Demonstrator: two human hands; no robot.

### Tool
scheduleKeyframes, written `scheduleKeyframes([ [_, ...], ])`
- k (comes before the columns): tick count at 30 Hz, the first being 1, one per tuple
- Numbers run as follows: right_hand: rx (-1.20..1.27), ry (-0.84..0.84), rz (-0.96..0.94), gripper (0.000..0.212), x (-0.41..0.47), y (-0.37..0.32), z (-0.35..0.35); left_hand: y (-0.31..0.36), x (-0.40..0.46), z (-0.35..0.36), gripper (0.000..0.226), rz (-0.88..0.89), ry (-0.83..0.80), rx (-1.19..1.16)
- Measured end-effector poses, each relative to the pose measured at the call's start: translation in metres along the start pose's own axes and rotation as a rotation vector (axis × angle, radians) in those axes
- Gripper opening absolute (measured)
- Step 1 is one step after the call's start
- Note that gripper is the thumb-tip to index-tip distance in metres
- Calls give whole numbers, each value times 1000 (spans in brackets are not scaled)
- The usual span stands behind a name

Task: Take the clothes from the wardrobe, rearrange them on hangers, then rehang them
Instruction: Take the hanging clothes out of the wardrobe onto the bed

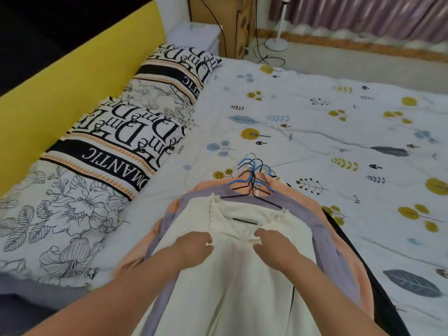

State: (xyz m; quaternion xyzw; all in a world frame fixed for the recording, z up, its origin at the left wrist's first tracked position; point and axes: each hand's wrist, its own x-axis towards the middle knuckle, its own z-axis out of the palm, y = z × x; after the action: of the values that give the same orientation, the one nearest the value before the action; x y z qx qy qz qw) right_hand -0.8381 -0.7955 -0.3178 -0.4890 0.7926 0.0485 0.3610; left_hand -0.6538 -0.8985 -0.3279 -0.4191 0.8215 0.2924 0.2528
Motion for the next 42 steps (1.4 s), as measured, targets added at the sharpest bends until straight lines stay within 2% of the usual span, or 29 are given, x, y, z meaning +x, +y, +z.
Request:
scheduleKeyframes([
  [5, -46, -35, -19, 43, -76, -24, -3, -8, -82, -18, 35, 62, 102, 17],
  [11, -76, -82, 5, 44, -172, -54, 5, -28, -185, -23, 33, 120, 75, 42],
  [15, -115, -98, -9, 47, -221, -74, 9, -43, -243, -25, 39, 98, 68, 76],
  [19, -196, -83, -65, 46, -255, -93, 4, -50, -292, -29, 37, 57, 146, 107],
  [26, -343, -15, -279, 46, -287, -118, -6, -63, -370, -3, 36, -154, 284, 37],
  [31, -453, -32, -458, 47, -305, -129, 4, -55, -424, 50, 25, -271, 247, -36],
  [39, -717, -100, -662, 44, -351, -176, 49, -62, -525, 151, 49, -522, 250, -248],
  [42, -769, -107, -785, 40, -374, -210, 71, -73, -568, 183, 47, -618, 297, -290],
])
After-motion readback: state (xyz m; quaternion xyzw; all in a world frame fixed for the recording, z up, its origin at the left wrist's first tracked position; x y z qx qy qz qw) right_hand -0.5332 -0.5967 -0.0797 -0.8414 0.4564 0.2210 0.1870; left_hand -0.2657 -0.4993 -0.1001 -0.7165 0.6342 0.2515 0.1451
